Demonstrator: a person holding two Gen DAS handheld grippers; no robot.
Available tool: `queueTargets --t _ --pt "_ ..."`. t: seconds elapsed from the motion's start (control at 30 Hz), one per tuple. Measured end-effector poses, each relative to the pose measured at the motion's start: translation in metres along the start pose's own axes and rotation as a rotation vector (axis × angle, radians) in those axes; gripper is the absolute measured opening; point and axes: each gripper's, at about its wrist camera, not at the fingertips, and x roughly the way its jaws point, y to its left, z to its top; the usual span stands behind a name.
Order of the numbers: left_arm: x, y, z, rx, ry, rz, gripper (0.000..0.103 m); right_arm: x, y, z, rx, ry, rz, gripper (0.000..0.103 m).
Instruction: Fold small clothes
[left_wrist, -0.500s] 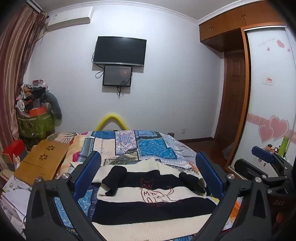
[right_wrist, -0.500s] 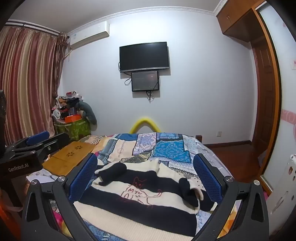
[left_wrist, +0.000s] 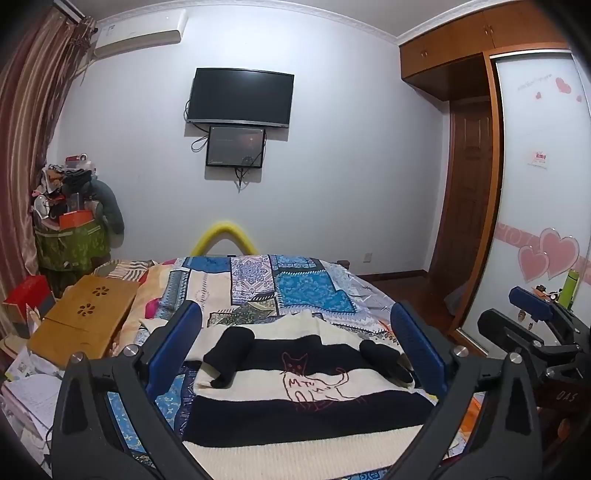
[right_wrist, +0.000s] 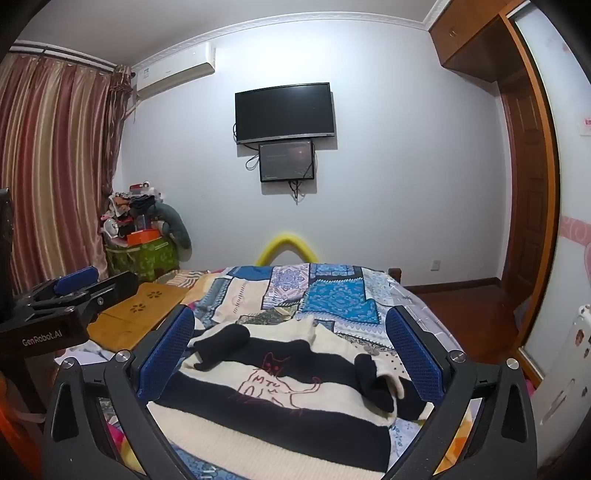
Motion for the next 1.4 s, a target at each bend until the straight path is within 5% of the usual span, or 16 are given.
queueTargets --t 1.4 --pt "-0.0014 -0.0068 -0.0024 0.030 -0.007 0.008 0.103 -0.0002 -0.0078 -0.0030 0.008 0.003 -0.006 0.103"
